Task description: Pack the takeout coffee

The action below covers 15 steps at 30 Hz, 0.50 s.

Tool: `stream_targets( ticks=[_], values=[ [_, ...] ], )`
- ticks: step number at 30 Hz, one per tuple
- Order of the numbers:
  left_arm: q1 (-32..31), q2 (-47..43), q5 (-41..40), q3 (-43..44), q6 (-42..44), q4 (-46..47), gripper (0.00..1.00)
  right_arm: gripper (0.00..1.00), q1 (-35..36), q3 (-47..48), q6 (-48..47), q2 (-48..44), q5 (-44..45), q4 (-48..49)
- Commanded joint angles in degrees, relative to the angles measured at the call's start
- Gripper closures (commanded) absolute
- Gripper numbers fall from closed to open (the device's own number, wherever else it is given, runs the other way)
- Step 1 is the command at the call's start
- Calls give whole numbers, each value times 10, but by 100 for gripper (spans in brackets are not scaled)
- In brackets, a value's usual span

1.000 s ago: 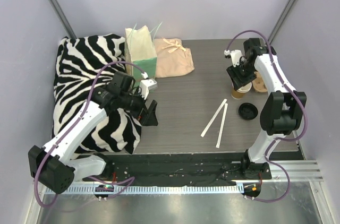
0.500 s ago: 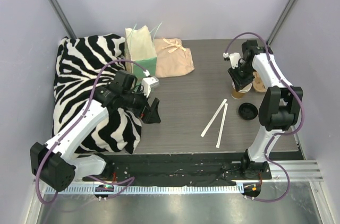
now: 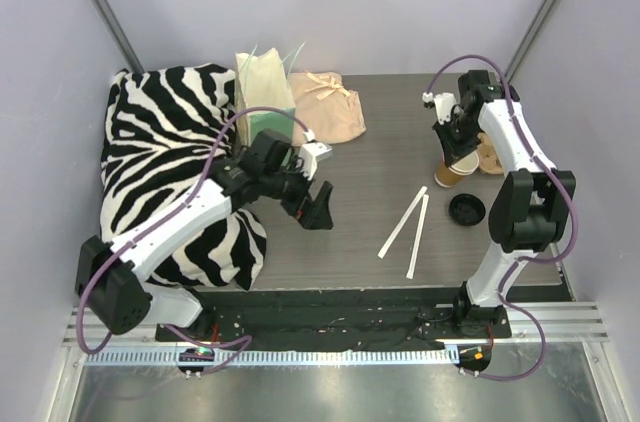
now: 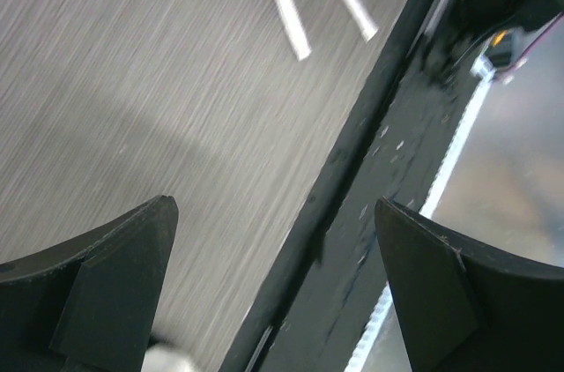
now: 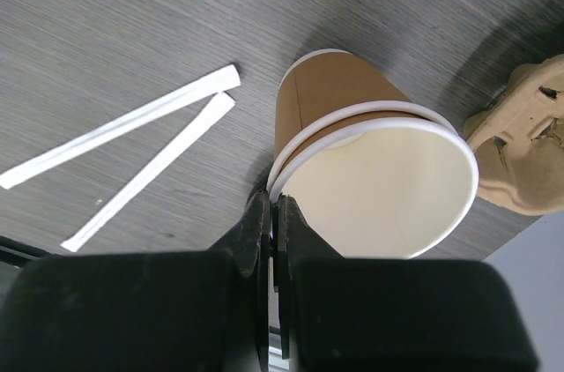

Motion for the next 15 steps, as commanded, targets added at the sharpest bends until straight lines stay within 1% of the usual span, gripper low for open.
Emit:
stream_targets(
  ticks=[1, 2, 3, 4, 5, 7, 8, 9, 11, 12, 13, 15],
  values=[
    [-40, 72, -24, 80, -131, 147, 0, 99, 21, 7, 40, -79, -36, -7],
    [-41, 89, -24, 93, -188, 164, 0, 99, 22, 5, 53, -84, -42, -6],
    [-42, 123, -20, 114, -213, 200, 0, 99, 26, 4, 59, -89, -46, -4],
    [-42, 138, -15, 123, -234, 218, 0, 99, 28, 2, 64, -95, -50, -3],
    [-42, 152, -15, 129, -277, 261, 0, 99, 31, 0, 73, -99, -57, -2],
    [-43, 182, -23, 134, -323, 314, 0, 99, 40, -9, 74, -104, -64, -2],
    [-43, 192, -28, 134, -347, 360, 0, 99, 43, -16, 73, -112, -63, 2],
    [-43, 203, -30, 141, -397, 386, 0, 99, 48, -27, 70, -118, -55, 17],
    [-44, 249, -41, 162, -438, 415, 0, 99, 56, -55, 69, -133, -48, 29],
    [-44, 268, -42, 183, -487, 423, 0, 99, 56, -61, 69, -137, -49, 31],
    [-44, 299, -44, 190, -509, 435, 0, 99, 55, -68, 68, -139, -51, 31],
    [-46, 327, -51, 200, -568, 478, 2, 99, 55, -76, 66, -150, -52, 32]
  ],
)
